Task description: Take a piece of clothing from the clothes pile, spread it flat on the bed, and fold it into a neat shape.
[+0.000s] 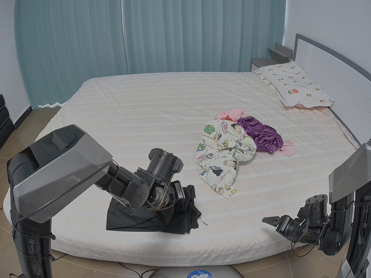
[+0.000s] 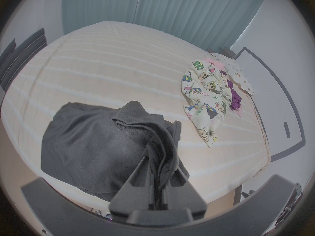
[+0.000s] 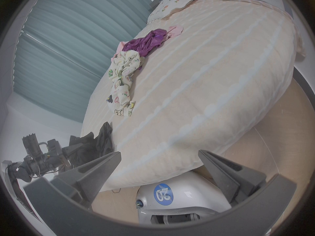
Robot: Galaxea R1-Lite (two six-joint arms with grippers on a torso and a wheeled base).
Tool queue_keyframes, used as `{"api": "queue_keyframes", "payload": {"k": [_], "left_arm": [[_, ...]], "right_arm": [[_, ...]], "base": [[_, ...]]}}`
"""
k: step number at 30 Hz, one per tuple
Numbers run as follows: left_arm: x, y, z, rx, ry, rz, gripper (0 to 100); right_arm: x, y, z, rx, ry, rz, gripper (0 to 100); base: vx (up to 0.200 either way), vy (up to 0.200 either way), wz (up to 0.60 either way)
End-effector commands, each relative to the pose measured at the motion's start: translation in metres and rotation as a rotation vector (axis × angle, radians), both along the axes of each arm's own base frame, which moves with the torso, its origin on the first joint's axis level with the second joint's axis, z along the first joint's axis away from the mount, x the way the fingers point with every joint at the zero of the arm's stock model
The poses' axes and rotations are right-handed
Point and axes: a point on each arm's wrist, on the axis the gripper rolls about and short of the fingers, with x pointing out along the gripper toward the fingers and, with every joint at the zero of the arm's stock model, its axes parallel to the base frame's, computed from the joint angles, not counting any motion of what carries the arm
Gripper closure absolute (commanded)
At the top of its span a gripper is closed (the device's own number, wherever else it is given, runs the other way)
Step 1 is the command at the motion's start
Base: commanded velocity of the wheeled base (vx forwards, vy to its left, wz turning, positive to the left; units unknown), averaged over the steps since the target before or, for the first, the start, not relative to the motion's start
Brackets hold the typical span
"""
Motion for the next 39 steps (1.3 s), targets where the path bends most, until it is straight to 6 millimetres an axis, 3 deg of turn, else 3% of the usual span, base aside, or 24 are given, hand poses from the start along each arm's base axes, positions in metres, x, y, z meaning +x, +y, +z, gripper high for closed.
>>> {"api": "queue_keyframes", "payload": {"k": [1,8,15,17,20,23,25,26,30,31,39], "left_arm": [[0.004,-0.008,-0.005,-0.013,0.0,0.002,0],[0.005,-0.009,0.0,-0.09,0.014,0.03,0],[-0.002,0.0,0.039,-0.228,0.002,0.059,0],[-0.003,0.003,0.042,-0.234,0.002,0.069,0],[-0.008,0.033,0.047,-0.239,0.024,0.14,0],[-0.01,0.044,0.043,-0.25,0.051,0.202,0],[-0.014,0.058,0.039,-0.27,0.082,0.255,0],[-0.014,0.076,0.038,-0.288,0.102,0.283,0],[-0.016,0.098,0.035,-0.319,0.144,0.312,0],[-0.018,0.12,0.034,-0.341,0.16,0.35,0],[-0.026,0.152,0.022,-0.401,0.141,0.396,0]], "right_arm": [[-0.001,0.0,0.001,0.002,-0.008,0.002,0],[-0.001,0.0,0.0,0.002,-0.005,0.003,0],[-0.002,0.0,0.0,0.001,-0.002,0.003,0],[-0.002,0.0,0.0,0.002,-0.003,0.003,0],[-0.002,0.0,0.001,0.001,-0.003,0.002,0],[-0.002,0.001,0.0,0.001,-0.003,0.005,0],[-0.002,0.003,0.0,0.001,-0.005,0.014,0],[-0.001,0.003,0.001,0.001,-0.012,0.016,0],[0.0,0.003,0.003,0.003,-0.025,0.009,0],[0.001,0.002,0.006,0.008,-0.04,0.005,0],[0.019,0.02,0.007,0.03,-0.12,0.053,0]], "base": [[0.0,0.0,0.0],[0.0,0.0,0.0],[0.0,0.0,0.0],[0.0,0.0,0.0],[0.0,0.0,0.0],[0.0,0.0,0.0],[0.0,0.0,0.0],[0.0,0.2,0.0],[0.0,0.2,0.0],[0.0,0.2,0.0],[0.0,0.2,0.0]]}}
